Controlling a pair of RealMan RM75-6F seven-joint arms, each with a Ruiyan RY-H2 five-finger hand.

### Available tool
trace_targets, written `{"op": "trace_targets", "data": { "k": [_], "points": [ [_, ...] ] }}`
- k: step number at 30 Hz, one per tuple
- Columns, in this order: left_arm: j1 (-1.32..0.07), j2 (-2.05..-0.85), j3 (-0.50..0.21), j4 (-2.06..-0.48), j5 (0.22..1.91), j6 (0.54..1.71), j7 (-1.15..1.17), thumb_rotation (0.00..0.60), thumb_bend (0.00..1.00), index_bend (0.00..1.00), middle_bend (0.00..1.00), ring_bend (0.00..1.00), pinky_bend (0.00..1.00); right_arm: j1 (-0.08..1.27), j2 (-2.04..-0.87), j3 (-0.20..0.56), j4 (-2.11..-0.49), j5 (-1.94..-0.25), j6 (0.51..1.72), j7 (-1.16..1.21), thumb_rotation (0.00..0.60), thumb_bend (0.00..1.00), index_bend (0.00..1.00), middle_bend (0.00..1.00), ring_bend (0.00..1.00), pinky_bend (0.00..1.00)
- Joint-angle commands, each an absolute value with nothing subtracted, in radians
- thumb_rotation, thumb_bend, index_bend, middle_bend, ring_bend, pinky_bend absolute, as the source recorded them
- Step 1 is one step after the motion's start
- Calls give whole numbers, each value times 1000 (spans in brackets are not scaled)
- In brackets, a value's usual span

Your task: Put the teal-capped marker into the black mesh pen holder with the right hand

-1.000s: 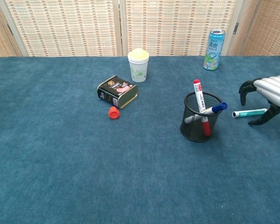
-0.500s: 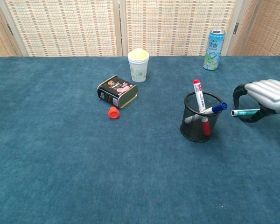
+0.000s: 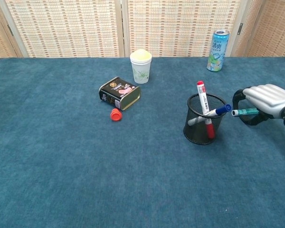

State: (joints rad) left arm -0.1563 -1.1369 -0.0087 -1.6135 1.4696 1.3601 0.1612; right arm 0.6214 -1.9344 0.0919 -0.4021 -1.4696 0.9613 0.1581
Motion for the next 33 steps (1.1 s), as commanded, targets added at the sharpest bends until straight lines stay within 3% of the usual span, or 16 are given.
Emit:
{"op": "trace_targets", "data": {
  "k": [1,5,14,21,33],
  "points": [
    [-156,-1137,-8,-1614,1470,1360,162,600,305,32,0,53,275,619,-1937,90,-399,-1471,970,156,600,176,547,238,179,217],
    [-157,-1137,-7,-1615,1469,1358,164,600,305,32,0,53,275,612,-1937,89,-402,-1472,990,153,600,177,595,238,180,217],
    [-157,-1138,-5,-1616,1471,1360,167,600,305,32,0,53,275,595,-1917,93,-436,-1471,1046,138,600,184,599,238,225,234],
    [-156,-1138,-3,-1619,1476,1364,172,600,305,31,0,53,276,570,-1844,108,-571,-1470,1136,115,600,191,605,238,236,261],
    [-156,-1139,-2,-1619,1477,1367,171,600,305,32,0,52,276,547,-1724,136,-826,-1444,1179,-10,600,201,607,238,236,261]
  ]
}}
